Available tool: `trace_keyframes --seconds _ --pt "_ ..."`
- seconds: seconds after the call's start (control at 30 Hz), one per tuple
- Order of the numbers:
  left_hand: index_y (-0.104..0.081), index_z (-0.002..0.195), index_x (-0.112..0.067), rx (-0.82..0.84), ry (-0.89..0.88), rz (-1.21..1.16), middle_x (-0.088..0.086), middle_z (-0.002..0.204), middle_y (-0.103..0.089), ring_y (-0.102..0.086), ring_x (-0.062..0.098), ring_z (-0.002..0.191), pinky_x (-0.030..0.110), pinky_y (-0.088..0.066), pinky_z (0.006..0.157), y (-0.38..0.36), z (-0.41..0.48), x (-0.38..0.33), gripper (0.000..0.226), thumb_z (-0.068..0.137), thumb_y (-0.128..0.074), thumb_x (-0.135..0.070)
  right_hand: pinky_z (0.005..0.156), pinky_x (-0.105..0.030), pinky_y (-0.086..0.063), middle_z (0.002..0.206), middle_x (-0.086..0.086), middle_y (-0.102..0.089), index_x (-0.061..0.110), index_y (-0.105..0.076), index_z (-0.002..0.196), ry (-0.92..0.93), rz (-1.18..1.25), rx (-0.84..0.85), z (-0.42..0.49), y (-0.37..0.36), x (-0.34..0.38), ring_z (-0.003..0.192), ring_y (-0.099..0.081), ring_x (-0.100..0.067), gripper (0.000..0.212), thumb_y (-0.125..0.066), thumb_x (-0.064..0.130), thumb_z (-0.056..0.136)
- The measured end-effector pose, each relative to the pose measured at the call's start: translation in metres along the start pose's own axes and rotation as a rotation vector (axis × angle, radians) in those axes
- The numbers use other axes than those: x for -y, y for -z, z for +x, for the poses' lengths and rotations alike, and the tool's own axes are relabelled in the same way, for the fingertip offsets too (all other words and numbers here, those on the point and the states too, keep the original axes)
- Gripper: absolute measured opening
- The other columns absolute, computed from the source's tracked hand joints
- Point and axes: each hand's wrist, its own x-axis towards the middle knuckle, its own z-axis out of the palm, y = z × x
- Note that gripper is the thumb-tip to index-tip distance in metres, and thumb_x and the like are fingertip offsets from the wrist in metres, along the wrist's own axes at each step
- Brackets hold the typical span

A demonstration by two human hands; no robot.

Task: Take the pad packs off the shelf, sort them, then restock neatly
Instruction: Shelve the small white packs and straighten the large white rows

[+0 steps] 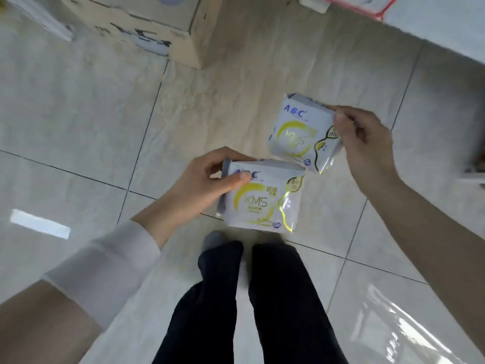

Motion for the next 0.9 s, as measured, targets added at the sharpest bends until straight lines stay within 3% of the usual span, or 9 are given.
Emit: trace_keyframes --seconds 0.13,0.23,0.33,0.47,0.6,0.73,0.9 --pt "-0.068 0.079 -0.043 0.039 0.036 0.023 -0.019 0.082 -0.069 -0.063 -0.003 0.081 0.012 -0.048 0.068 -0.001 -0.066 -0.092 0.014 0.068 -0.069 -0.035 0.080 -0.020 -0.045 0.103 -0.004 -0.063 0.052 -0.060 0.086 -0.058 -0.021 -0.037 -0.050 0.051 0.095 0.088 -0.056 -0.011 0.011 -0.051 0.052 0.080" --pt "-0.067 0.082 -0.041 0.077 0.049 0.096 -0.020 0.083 -0.068 -0.062 -0.004 0.083 0.011 -0.046 0.069 0.001 -0.110 -0.149 0.017 0.075 -0.070 -0.027 0.073 -0.011 -0.040 0.092 0.010 -0.060 0.045 -0.062 0.090 -0.051 -0.015 -0.016 -0.082 0.076 0.162 0.077 -0.052 0.002 0.010 -0.055 0.037 0.088" --pt "-0.068 0.082 -0.044 0.060 0.025 0.095 -0.018 0.085 -0.069 -0.063 -0.002 0.085 0.011 -0.047 0.070 0.003 -0.149 -0.203 0.016 0.066 -0.069 -0.039 0.070 -0.004 -0.035 0.086 0.021 -0.056 0.041 -0.062 0.092 -0.016 0.011 -0.044 -0.117 0.104 0.217 0.068 -0.047 0.008 0.016 -0.056 0.026 0.092" --pt "-0.069 0.081 -0.043 0.057 -0.037 0.094 -0.016 0.085 -0.069 -0.064 0.000 0.085 0.012 -0.048 0.068 0.000 -0.189 -0.251 0.017 0.064 -0.068 -0.042 0.072 -0.007 -0.036 0.086 0.017 -0.056 0.050 -0.058 0.084 0.030 0.048 -0.052 -0.150 0.134 0.265 0.071 -0.046 0.003 0.023 -0.056 0.029 0.092" --pt "-0.068 0.079 -0.046 0.040 -0.084 0.147 -0.016 0.085 -0.069 -0.064 0.002 0.088 0.021 -0.052 0.076 -0.018 -0.219 -0.292 0.017 0.068 -0.070 -0.034 0.071 -0.006 -0.035 0.085 0.017 -0.054 0.043 -0.060 0.089 0.095 0.063 -0.064 -0.176 0.166 0.308 0.071 -0.045 0.005 0.015 -0.055 0.028 0.092" --pt "-0.067 0.080 -0.045 0.031 -0.194 0.213 -0.019 0.080 -0.066 -0.061 -0.002 0.083 0.015 -0.048 0.072 -0.036 -0.249 -0.339 0.020 0.076 -0.072 -0.026 0.076 -0.013 -0.037 0.092 0.008 -0.057 0.048 -0.056 0.086 0.185 0.045 -0.110 -0.204 0.202 0.343 0.083 -0.049 -0.006 0.019 -0.055 0.030 0.092" --pt "-0.067 0.085 -0.042 -0.015 -0.325 0.306 -0.014 0.086 -0.067 -0.062 0.004 0.086 0.020 -0.050 0.074 -0.049 -0.270 -0.394 0.018 0.067 -0.069 -0.042 0.075 -0.019 -0.039 0.089 0.006 -0.058 0.040 -0.062 0.095 0.285 0.049 -0.183 -0.231 0.252 0.386 0.081 -0.049 -0.008 0.011 -0.053 0.034 0.092"
